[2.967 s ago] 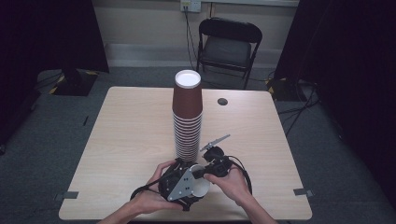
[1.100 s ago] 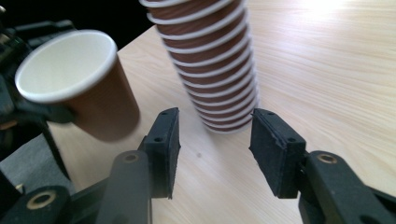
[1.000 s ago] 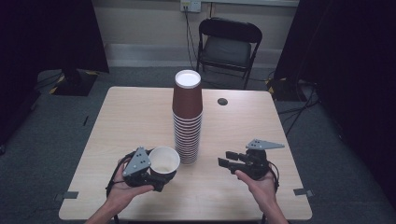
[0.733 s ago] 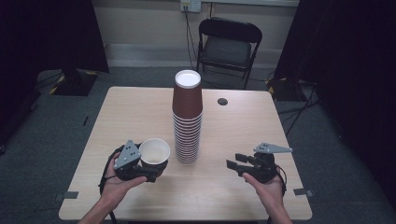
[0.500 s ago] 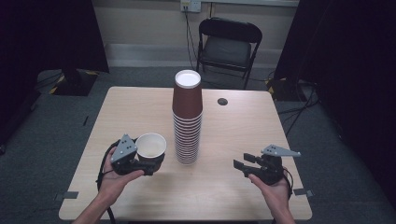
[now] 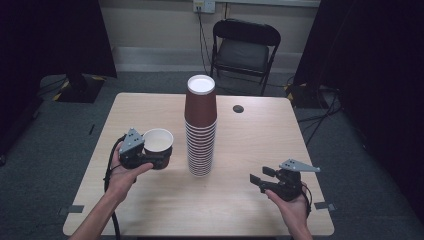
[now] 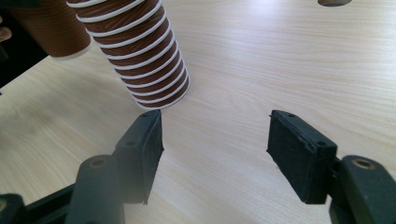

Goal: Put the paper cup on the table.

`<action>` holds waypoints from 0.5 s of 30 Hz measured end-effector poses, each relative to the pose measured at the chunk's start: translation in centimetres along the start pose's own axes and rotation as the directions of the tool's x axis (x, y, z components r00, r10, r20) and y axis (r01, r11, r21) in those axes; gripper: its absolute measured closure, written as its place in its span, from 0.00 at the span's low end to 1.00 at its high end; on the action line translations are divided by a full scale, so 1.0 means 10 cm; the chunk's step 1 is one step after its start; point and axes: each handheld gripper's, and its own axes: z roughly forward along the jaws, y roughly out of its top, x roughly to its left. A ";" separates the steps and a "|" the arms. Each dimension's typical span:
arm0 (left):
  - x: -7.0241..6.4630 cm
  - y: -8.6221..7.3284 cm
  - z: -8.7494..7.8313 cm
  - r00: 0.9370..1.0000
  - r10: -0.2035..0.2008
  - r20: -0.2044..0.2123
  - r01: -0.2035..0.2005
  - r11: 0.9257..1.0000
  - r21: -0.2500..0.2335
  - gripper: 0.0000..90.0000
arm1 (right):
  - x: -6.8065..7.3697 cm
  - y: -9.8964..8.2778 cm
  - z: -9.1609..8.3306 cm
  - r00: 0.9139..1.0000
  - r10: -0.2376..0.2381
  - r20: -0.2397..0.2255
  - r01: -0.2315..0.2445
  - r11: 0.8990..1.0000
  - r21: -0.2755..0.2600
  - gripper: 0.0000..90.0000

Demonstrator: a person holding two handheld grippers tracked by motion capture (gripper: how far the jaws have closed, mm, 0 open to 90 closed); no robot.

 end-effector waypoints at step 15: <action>0.20 -0.03 0.39 0.996 -0.032 -0.079 0.032 0.999 0.002 0.09 | -0.03 -0.04 0.02 0.999 0.031 0.024 -0.031 0.999 0.015 0.28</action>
